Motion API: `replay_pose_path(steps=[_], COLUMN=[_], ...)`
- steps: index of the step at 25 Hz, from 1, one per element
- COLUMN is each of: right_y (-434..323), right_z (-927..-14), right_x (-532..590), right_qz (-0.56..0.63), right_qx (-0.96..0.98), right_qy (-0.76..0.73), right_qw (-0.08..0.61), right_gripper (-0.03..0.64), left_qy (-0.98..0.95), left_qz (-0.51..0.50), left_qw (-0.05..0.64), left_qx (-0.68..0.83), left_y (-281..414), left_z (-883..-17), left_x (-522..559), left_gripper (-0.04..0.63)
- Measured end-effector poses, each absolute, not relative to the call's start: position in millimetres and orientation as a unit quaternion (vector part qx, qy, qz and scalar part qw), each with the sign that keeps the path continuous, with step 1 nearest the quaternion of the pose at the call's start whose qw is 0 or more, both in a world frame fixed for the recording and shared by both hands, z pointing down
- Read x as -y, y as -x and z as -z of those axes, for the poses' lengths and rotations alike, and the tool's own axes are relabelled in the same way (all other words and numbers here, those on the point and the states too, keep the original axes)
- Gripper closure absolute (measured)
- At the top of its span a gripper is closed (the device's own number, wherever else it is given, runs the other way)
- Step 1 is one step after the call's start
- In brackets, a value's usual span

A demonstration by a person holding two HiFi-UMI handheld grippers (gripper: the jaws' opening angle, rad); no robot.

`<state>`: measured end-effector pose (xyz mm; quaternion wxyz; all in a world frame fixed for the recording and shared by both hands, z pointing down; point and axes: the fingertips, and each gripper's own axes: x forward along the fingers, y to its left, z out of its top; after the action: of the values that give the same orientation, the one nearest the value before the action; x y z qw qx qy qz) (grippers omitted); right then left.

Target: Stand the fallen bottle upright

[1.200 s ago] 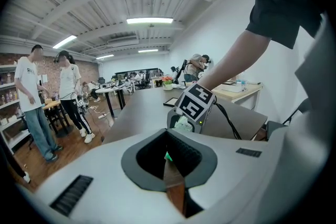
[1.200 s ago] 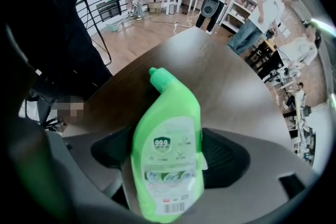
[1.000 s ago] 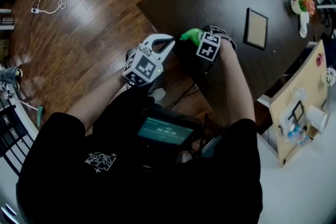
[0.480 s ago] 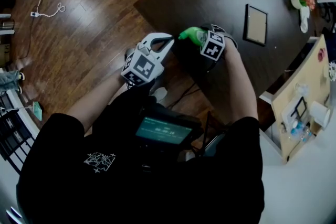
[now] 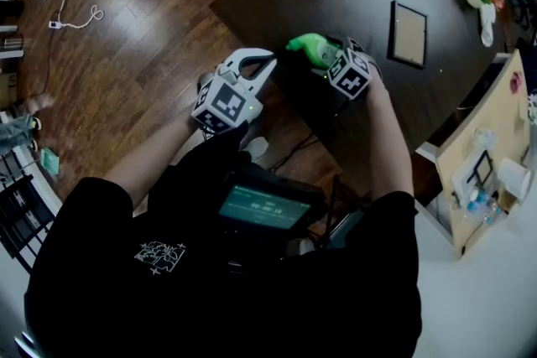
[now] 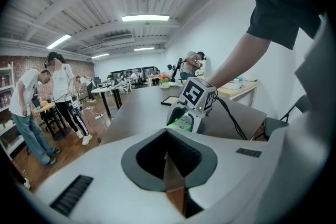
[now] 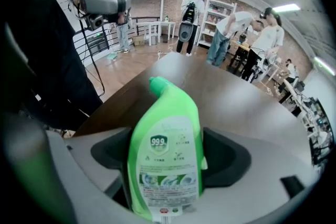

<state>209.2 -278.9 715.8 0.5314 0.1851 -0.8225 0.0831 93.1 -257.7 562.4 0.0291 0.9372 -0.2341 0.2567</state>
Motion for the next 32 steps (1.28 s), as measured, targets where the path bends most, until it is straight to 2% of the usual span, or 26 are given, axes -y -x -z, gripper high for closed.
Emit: replay_pose_path(steps=[4,11,20,32], right_y=[-214,-251,-303,-333], right_z=[-688,-631,-602,-595], right_x=[291,301,269,225], right_qz=[-0.091,-0.114,-0.123,-0.114], right_qx=[0.841,0.848,0.809,0.765], right_qy=[-0.251,-0.411,-0.545,-0.626], right_qw=[0.47,0.314,0.182,0.097], right_gripper=[0.169,0.169,0.169,0.167], left_qy=[-0.939,-0.943,-0.948,-0.947], left_qz=[-0.254,-0.251,-0.254,-0.258], left_qw=[0.026,0.026,-0.002,-0.004], left_qx=[0.23,0.216,0.192,0.19], left_y=[-96,-109,-124,-132], left_z=[-558,-552,-546,-541], left_x=[259,256,237,215], left_gripper=[0.594,0.594,0.594,0.594])
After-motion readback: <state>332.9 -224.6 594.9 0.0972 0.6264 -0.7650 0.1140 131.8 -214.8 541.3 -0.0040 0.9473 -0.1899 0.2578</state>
